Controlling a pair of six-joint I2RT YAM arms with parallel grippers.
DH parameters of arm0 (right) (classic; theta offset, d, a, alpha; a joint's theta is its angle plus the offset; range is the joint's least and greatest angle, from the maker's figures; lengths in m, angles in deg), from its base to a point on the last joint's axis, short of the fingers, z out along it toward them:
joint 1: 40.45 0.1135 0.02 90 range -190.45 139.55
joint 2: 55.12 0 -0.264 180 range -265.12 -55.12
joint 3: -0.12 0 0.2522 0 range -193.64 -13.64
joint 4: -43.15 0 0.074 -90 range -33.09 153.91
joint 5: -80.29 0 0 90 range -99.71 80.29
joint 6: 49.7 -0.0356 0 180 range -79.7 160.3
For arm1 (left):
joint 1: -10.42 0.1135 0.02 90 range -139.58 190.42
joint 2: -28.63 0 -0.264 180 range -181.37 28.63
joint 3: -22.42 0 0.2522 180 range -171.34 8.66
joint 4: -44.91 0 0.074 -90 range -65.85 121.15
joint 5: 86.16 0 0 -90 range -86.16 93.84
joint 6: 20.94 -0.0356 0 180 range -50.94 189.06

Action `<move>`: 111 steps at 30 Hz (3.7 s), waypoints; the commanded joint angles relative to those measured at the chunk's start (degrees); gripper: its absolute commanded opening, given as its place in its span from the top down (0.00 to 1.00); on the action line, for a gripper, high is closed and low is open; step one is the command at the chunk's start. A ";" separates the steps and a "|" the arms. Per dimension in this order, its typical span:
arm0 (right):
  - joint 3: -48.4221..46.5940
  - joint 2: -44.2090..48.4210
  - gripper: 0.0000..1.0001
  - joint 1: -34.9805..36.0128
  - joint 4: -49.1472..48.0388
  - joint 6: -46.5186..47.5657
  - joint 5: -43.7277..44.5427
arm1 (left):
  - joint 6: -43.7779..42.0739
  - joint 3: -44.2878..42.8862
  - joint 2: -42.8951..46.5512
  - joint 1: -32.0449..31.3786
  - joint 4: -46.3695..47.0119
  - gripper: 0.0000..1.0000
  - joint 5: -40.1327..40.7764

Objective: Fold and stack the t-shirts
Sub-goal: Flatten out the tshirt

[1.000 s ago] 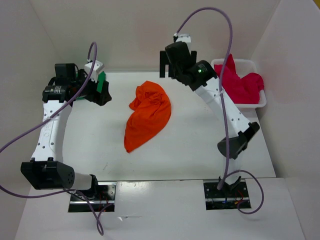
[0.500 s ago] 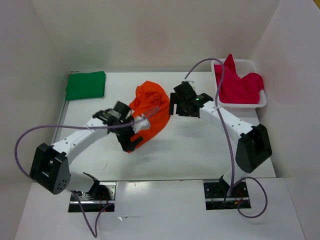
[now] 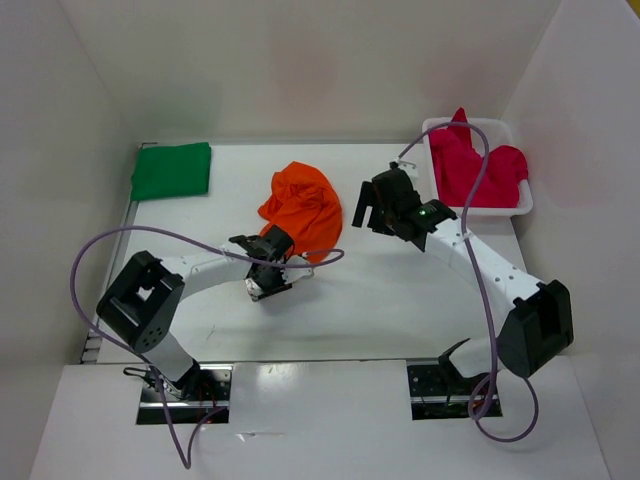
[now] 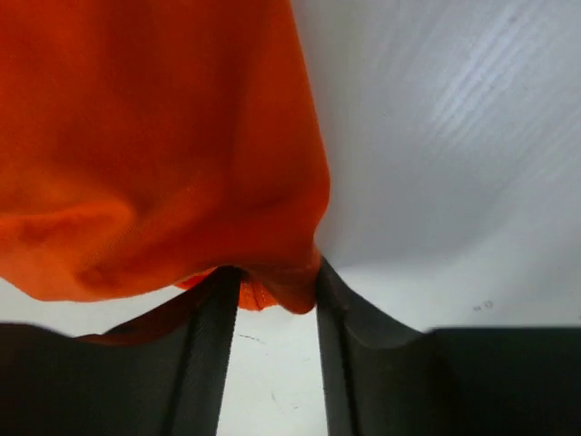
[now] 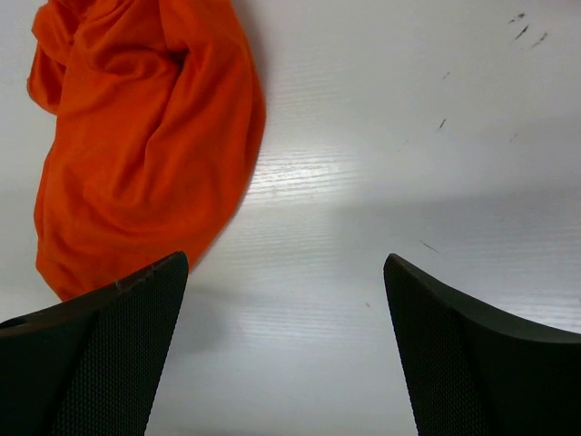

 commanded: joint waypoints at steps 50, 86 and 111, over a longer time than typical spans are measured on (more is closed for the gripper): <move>0.44 7.76 0.23 -1.65 0.07 -1.96 -2.97 | 5.08 -54.51 -1.33 11.98 -14.31 0.00 -14.74; -34.36 -45.26 0.45 26.41 8.58 12.37 12.90 | -0.63 -6.70 -4.21 36.78 -8.93 0.20 -15.94; 17.65 6.67 0.58 1.10 9.28 -22.23 -6.24 | -2.22 -10.48 3.51 41.52 -11.39 1.00 -16.29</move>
